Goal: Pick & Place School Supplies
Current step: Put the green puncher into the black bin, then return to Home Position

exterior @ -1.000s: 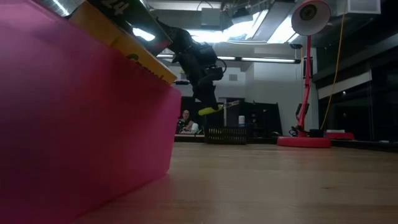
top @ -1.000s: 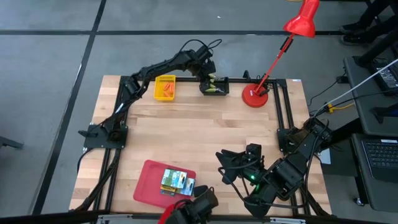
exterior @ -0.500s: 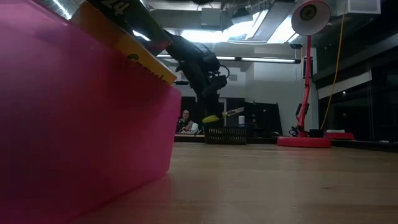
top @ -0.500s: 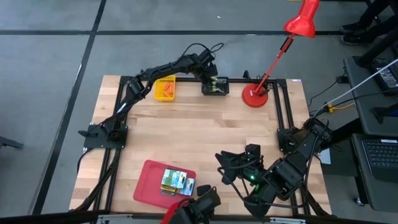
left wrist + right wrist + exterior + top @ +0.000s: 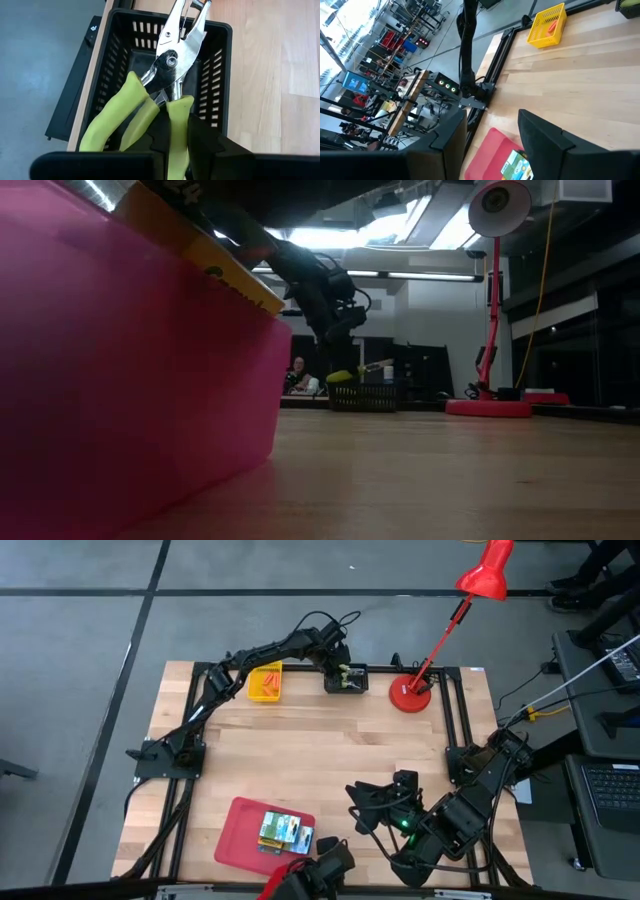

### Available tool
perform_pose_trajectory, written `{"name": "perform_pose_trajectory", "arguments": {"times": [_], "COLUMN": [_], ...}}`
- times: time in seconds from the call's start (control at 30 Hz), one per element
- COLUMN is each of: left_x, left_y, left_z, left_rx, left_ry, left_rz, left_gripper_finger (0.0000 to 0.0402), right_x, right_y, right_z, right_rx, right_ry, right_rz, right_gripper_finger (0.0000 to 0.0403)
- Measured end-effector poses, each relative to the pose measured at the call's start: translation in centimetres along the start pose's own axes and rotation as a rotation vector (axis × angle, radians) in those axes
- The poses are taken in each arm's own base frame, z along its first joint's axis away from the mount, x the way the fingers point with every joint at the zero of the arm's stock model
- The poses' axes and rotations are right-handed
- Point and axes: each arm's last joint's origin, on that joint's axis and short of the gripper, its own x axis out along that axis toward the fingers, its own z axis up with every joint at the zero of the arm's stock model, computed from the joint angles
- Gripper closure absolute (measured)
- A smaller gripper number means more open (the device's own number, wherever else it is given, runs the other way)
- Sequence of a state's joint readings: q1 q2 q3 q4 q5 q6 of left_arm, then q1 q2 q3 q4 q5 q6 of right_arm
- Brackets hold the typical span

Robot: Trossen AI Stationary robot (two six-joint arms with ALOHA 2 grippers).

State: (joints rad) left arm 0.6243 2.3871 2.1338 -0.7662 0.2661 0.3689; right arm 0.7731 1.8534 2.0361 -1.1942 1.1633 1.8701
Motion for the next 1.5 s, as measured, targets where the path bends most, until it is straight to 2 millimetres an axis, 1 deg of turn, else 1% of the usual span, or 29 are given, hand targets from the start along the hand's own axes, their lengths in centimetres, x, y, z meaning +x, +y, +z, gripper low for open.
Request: {"name": "perform_pose_trajectory", "arguments": {"times": [0.27,0.3,0.5,0.6,0.7,0.8,0.9,0.97,1.0,1.07,1.1,1.13,1.17,1.27,1.3,1.33,1.4,1.5], "left_x": [0.0,0.0,0.0,0.0,0.0,-0.1,-1.0,-2.6,-3.7,-6.2,-7.6,-9.0,-10.6,-15.4,-16.6,-17.7,-19.7,-22.6], "left_y": [0.0,0.0,0.2,0.2,0.2,0.2,0.0,-0.4,-0.5,-0.8,-0.9,-1.1,-1.3,-2.5,-2.9,-3.3,-4.3,-6.5], "left_z": [0.0,0.1,0.4,0.5,0.5,0.6,1.0,1.5,1.7,1.7,1.8,1.7,1.5,0.6,0.0,-0.5,-1.9,-4.3], "left_rx": [0.001,-0.002,-0.019,-0.016,-0.017,-0.014,-0.017,-0.070,-0.092,-0.106,-0.085,-0.071,-0.064,0.072,0.099,0.106,0.057,-0.002], "left_ry": [-0.004,-0.011,-0.040,-0.051,-0.053,-0.057,-0.074,-0.106,-0.145,-0.226,-0.289,-0.327,-0.331,-0.268,-0.277,-0.323,-0.461,-0.683], "left_rz": [0.002,0.006,0.018,0.022,0.025,0.027,0.027,-0.042,-0.138,-0.446,-0.585,-0.652,-0.617,-0.213,-0.150,-0.139,-0.180,-0.175], "left_gripper_finger": [0.0368,0.0362,0.0273,0.0247,0.0240,0.0241,0.0248,0.0253,0.0256,0.0261,0.0264,0.0267,0.0272,0.0287,0.0292,0.0297,0.0305,0.0313], "right_x": [0.0,0.0,0.0,0.0,0.0,0.0,0.0,0.0,0.0,0.0,0.0,0.0,0.0,0.0,0.0,0.0,-0.1,-0.5], "right_y": [0.0,0.0,0.0,-0.1,-0.1,-0.1,-0.2,-0.2,-0.2,-0.2,-0.2,-0.2,-0.2,-0.2,-0.2,-0.2,-0.3,-0.3], "right_z": [0.0,0.0,0.0,0.0,0.0,0.1,0.1,0.1,0.1,0.1,0.1,0.1,0.1,0.1,0.1,0.1,0.2,0.7], "right_rx": [-0.003,-0.002,-0.004,-0.008,-0.012,-0.018,-0.023,-0.024,-0.026,-0.040,-0.045,-0.050,-0.053,-0.080,-0.094,-0.106,-0.131,-0.156], "right_ry": [-0.004,-0.004,-0.004,-0.004,-0.005,-0.006,-0.007,-0.010,-0.010,-0.010,-0.010,-0.010,-0.010,-0.009,-0.009,-0.009,-0.011,-0.028], "right_rz": [0.000,0.000,0.000,-0.002,-0.003,-0.006,-0.008,-0.007,-0.007,-0.008,-0.008,-0.008,-0.007,-0.007,-0.008,-0.009,-0.014,-0.003], "right_gripper_finger": [0.0222,0.0222,0.0222,0.0222,0.0222,0.0222,0.0222,0.0222,0.0222,0.0222,0.0222,0.0222,0.0222,0.0222,0.0222,0.0222,0.0222,0.0222]}}
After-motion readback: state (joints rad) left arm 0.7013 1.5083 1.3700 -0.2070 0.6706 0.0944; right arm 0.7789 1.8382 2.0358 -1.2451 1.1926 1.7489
